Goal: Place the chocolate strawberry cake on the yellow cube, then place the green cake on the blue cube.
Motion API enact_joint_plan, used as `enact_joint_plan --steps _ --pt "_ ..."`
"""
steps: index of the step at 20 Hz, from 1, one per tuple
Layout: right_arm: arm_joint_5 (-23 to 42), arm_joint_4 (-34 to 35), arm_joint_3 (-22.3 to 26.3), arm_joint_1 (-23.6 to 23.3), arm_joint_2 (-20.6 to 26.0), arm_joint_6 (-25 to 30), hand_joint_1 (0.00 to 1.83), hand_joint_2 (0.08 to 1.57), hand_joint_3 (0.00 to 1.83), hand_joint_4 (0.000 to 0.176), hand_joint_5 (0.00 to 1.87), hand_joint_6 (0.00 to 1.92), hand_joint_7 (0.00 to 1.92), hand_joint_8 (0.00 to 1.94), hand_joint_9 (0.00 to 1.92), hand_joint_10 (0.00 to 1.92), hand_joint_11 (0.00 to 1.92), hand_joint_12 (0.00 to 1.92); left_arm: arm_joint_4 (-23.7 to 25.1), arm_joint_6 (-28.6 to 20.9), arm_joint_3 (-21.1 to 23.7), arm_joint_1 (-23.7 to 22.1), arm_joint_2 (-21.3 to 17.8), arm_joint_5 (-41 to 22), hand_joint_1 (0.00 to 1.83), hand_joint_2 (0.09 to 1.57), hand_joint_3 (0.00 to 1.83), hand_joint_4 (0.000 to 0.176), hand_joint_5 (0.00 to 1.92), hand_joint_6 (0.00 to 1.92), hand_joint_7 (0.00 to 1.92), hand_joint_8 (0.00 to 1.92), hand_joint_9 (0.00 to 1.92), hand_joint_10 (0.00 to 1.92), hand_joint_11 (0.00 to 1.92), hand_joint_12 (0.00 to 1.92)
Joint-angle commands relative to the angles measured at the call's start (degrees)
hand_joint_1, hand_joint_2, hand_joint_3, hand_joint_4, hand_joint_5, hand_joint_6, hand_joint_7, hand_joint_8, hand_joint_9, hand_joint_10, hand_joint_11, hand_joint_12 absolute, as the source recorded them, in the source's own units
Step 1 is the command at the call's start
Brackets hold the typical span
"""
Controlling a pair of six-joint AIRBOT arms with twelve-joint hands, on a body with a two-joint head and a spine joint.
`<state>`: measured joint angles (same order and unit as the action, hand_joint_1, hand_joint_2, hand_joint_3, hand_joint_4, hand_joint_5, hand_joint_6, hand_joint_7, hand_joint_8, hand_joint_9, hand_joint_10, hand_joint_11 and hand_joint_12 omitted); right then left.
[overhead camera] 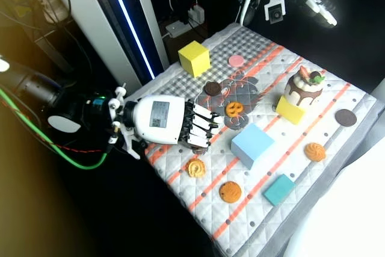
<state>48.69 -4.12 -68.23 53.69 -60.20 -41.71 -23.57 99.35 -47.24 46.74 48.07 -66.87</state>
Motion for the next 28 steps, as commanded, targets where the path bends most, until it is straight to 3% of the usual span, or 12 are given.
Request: enact_joint_plan --steps 1,4,5,6,9,11,15,17,18,20,24,28 --pt "6.6 0.5 -0.3 -1.1 0.2 0.5 1.22 1.2 0.0 0.0 0.88 0.95 0.8 1.5 0.81 1.38 0.73 1.63 1.2 -0.2 0.0 -0.1 0.0 -7.3 0.68 0.86 0.01 0.149 0.0 0.0 0.01 0.0 0.02 0.0 0.0 0.0" --pt "13.1 1.2 -0.3 -2.1 1.2 2.3 1.18 1.2 0.0 0.0 0.75 1.23 0.89 1.25 0.83 0.97 0.62 1.43 0.8 -0.6 0.0 0.3 0.0 -7.4 0.71 0.86 0.01 0.173 0.0 0.0 0.02 0.0 0.02 0.0 0.0 0.0" --pt "14.5 1.5 -0.3 -2.8 1.4 2.3 1.2 1.19 0.0 0.0 0.81 1.11 0.89 1.28 0.83 0.91 0.59 1.4 0.7 -0.8 0.0 0.4 0.0 -7.5 0.71 0.86 0.01 0.173 0.0 0.0 0.03 0.01 0.02 0.0 0.0 0.0" --pt "15.7 1.8 -0.4 -3.8 1.4 2.3 1.23 1.18 0.0 0.0 0.89 0.91 0.85 1.42 0.77 1.16 0.58 1.57 0.4 -0.9 0.0 0.7 0.1 -7.6 0.72 0.87 0.01 0.175 0.0 0.0 0.04 0.01 0.02 0.0 0.0 0.0" --pt "16.9 2.0 -1.3 -7.0 0.7 2.3 1.24 1.16 0.0 0.0 0.9 0.87 0.9 1.36 0.78 1.18 0.59 1.57 -0.1 -1.3 0.0 1.3 0.3 -7.9 0.75 0.88 0.01 0.176 0.0 0.0 0.03 0.0 0.02 0.0 0.0 0.0" --pt "16.9 2.4 -2.4 -8.5 -0.2 2.3 1.23 1.2 0.0 0.0 0.9 0.83 0.78 1.56 0.61 1.59 0.46 1.83 -0.3 -1.4 0.0 1.5 0.5 -8.0 0.78 0.87 0.0 0.176 0.0 0.0 0.02 0.0 0.01 0.0 0.0 0.0" --pt "15.1 4.6 -6.0 -12.2 -3.5 2.3 1.37 1.12 0.0 0.0 0.95 0.99 0.97 1.02 0.85 1.22 0.65 1.23 -0.6 -1.4 -0.1 1.8 0.9 -7.7 0.75 0.88 0.01 0.176 0.0 0.0 0.01 0.0 0.01 0.0 0.0 0.0" --pt "12.2 5.0 -8.2 -14.7 -5.5 2.3 1.36 1.13 0.0 0.0 1.02 0.85 0.92 1.15 0.81 1.3 0.61 1.34 -0.7 -1.4 -0.2 1.9 0.9 -7.6 0.74 0.88 0.01 0.176 0.0 0.0 0.0 0.0 0.0 0.0 0.0 0.0" --pt "10.5 5.1 -9.3 -15.7 -6.4 2.3 1.25 1.15 0.0 0.0 1.04 0.86 0.81 1.27 0.72 1.03 0.51 1.41 -0.7 -1.4 -0.2 1.9 1.0 -7.5 0.73 0.88 0.0 0.176 0.0 0.0 0.0 0.0 0.0 0.0 0.0 0.0" --pt "6.9 6.0 -11.9 -17.1 -8.8 2.3 1.35 1.16 0.0 0.0 1.0 0.93 0.84 1.22 0.73 1.37 0.48 1.4 -0.7 -1.4 -0.3 2.0 1.2 -7.5 0.75 0.87 0.0 0.176 0.0 0.0 0.0 0.0 0.0 0.0 0.0 0.0" --pt "2.4 6.8 -15.0 -17.8 -11.2 2.2 1.36 1.15 0.0 0.0 0.88 1.14 0.95 1.06 0.78 1.27 0.48 1.2 -0.6 -1.5 -0.3 2.0 1.3 -7.4 0.79 0.88 0.0 0.176 0.0 0.0 0.01 0.0 0.0 0.0 0.0 0.0" --pt "-0.2 7.2 -16.2 -17.8 -12.0 2.2 1.36 1.15 0.0 0.0 1.03 0.73 0.84 1.29 0.77 1.43 0.58 1.48 -0.6 -2.0 -0.3 2.2 1.3 -7.4 0.78 0.89 0.0 0.176 0.0 0.0 0.03 0.01 0.02 0.0 0.0 0.0"
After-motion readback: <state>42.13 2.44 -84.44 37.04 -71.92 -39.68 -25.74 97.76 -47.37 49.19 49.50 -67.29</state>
